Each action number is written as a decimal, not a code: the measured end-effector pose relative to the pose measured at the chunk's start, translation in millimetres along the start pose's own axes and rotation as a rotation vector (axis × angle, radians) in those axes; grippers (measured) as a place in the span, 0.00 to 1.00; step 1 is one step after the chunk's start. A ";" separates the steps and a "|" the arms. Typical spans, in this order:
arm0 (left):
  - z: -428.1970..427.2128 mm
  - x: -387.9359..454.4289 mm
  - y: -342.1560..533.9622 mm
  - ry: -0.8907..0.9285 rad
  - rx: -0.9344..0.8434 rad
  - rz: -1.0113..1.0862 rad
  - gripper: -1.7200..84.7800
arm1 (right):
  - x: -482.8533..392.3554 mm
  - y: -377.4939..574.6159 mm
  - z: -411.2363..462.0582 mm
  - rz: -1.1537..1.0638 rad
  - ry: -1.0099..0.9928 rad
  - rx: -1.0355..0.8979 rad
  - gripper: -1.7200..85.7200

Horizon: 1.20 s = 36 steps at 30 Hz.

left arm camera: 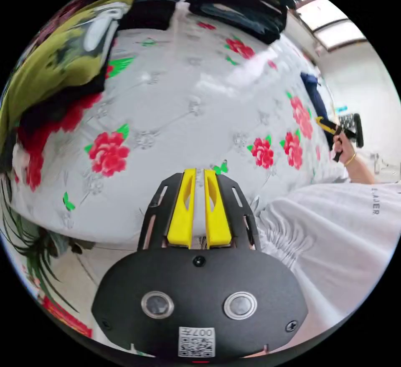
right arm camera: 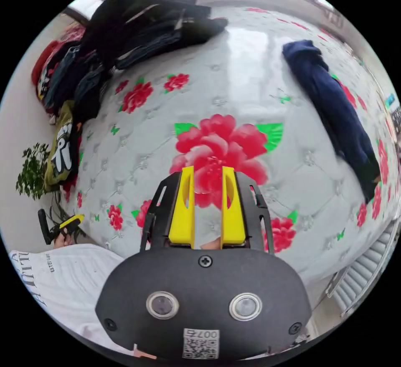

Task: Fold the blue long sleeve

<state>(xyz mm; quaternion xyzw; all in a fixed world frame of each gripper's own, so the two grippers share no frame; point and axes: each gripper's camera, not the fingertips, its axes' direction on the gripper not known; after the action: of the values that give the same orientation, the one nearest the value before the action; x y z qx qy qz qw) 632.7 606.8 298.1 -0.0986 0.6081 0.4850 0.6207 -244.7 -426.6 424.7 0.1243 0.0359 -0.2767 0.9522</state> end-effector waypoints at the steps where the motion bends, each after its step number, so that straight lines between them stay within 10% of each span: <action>1: 22.2 25.3 -15.9 -0.041 -0.080 0.093 0.06 | 23.8 4.9 -8.5 0.070 0.025 0.029 0.11; 11: 135.4 109.8 -80.8 -0.183 -0.323 0.362 0.03 | 138.6 -40.0 -51.3 0.329 0.135 0.203 0.14; 21: 145.1 90.4 -72.5 -0.146 -0.164 0.276 0.02 | 197.4 -82.1 -3.4 0.676 0.197 0.290 0.04; 36: 155.4 131.3 -53.6 0.061 -0.067 0.581 0.11 | -120.2 67.6 68.4 -0.394 -0.549 -0.253 0.03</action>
<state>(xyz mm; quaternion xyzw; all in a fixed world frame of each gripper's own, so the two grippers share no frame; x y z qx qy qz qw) 746.3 753.3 198.9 0.0447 0.6130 0.6588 0.4339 -309.9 -326.7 521.9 -0.0828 -0.1640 -0.4714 0.8626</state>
